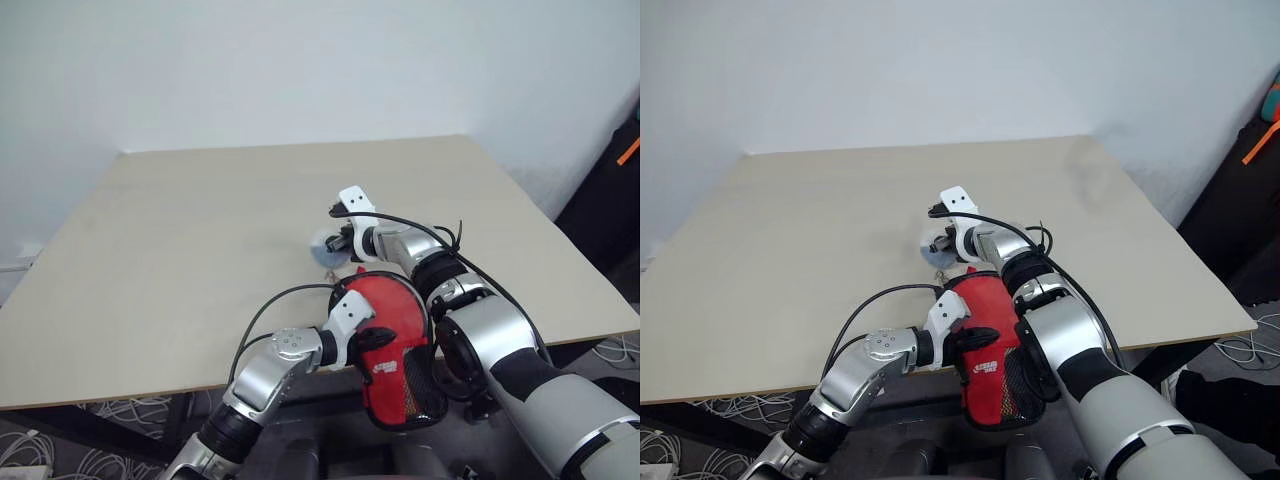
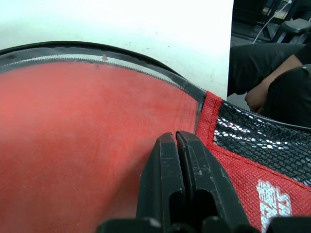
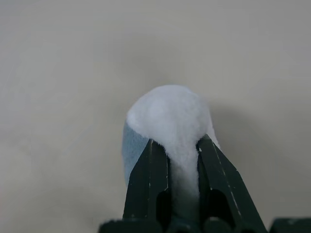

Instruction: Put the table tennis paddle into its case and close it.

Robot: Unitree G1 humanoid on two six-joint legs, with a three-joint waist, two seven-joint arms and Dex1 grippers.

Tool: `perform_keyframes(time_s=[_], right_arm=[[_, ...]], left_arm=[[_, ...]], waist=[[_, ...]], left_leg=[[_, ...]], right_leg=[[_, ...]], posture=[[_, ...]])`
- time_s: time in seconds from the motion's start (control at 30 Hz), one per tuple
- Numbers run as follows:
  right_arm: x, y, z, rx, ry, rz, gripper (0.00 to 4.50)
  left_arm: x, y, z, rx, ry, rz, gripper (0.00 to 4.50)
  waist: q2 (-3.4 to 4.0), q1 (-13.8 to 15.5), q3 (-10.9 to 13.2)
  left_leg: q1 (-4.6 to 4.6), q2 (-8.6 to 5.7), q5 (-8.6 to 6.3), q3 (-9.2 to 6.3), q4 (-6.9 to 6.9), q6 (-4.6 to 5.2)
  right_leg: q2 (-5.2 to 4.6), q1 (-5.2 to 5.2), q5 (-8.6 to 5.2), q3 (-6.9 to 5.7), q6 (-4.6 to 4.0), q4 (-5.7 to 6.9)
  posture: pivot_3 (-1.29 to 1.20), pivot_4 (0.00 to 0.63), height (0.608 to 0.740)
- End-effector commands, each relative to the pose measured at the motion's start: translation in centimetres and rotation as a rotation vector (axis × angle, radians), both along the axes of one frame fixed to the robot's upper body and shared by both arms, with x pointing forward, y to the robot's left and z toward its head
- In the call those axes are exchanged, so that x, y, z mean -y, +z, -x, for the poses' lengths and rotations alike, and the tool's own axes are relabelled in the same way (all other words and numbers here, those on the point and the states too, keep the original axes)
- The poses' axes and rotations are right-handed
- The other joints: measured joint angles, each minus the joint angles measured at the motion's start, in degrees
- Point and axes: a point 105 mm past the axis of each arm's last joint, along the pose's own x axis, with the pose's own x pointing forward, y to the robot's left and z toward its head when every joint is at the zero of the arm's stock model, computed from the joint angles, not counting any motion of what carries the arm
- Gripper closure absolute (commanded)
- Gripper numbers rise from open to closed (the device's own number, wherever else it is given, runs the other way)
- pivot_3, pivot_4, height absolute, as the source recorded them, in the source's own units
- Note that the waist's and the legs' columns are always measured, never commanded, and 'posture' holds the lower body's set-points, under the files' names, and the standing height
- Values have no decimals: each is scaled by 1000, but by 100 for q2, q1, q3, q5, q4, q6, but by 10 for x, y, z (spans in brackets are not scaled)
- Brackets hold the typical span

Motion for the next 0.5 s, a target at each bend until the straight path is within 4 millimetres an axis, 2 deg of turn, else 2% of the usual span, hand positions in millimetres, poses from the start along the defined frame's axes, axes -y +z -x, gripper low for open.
perform_keyframes(time_s=[0.03,0.27,0.5], right_arm=[[15,39,-20,166,-56,16,4328],[38,44,-26,223,-63,90,4328],[75,48,-25,235,-51,155,4328]], left_arm=[[-12,-10,-14,-7,84,-64,4500],[-11,-12,-15,-14,93,-62,4500],[-13,-13,-19,-23,122,-58,4500]], waist=[[0,0,0],[2,-13,1],[3,-9,1]], left_leg=[[0,-2,1,0,0,1],[0,-3,5,4,-4,7],[-1,-5,6,4,-3,9]], right_leg=[[-1,2,0,0,0,0],[-1,-3,0,7,0,2],[-1,-2,0,8,1,1]], posture=[[0,0,740],[0,0,740],[0,0,740]])
